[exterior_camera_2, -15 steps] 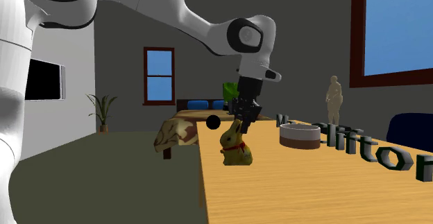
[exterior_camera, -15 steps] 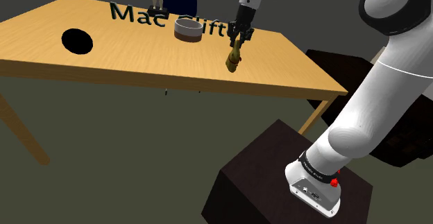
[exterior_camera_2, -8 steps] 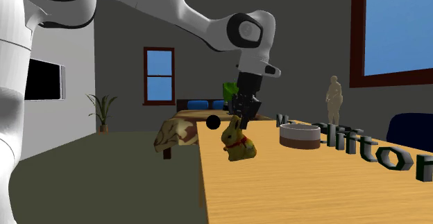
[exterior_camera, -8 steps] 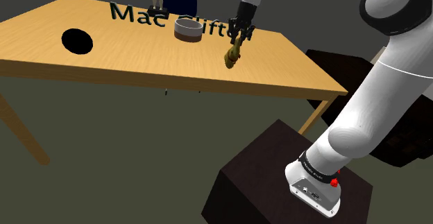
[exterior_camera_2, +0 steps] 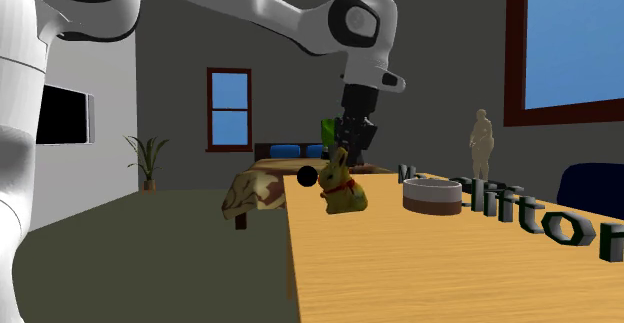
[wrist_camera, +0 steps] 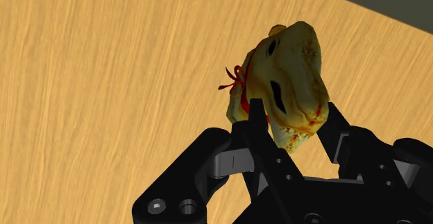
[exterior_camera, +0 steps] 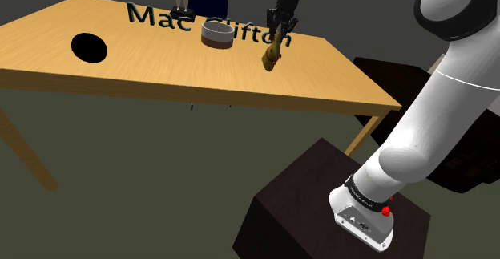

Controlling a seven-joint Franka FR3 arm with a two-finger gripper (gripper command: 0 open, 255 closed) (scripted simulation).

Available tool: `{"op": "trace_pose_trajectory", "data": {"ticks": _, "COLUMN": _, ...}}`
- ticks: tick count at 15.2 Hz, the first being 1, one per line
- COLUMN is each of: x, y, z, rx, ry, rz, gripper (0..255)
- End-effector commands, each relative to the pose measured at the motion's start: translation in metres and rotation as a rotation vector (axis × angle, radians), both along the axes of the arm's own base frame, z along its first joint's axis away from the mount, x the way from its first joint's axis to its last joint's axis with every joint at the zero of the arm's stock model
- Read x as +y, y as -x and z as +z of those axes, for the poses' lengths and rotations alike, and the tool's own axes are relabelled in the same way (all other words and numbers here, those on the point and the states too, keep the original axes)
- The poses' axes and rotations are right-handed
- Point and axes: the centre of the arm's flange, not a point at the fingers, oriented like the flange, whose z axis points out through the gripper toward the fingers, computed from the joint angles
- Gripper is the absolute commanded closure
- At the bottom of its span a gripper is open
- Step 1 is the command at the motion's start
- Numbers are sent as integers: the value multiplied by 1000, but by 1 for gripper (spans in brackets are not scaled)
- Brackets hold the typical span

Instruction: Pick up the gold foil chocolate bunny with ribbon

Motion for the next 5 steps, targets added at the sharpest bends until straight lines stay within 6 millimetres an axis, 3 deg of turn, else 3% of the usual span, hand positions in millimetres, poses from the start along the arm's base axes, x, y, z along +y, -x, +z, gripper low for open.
{"op": "trace_pose_trajectory", "data": {"ticks": 1, "x": 0, "y": 0, "z": 11, "rx": 0, "ry": 0, "rz": 0, "gripper": 255}}
{"op": "trace_pose_trajectory", "data": {"ticks": 5, "x": 0, "y": 0, "z": 23, "rx": 0, "ry": 0, "rz": 0, "gripper": 255}}
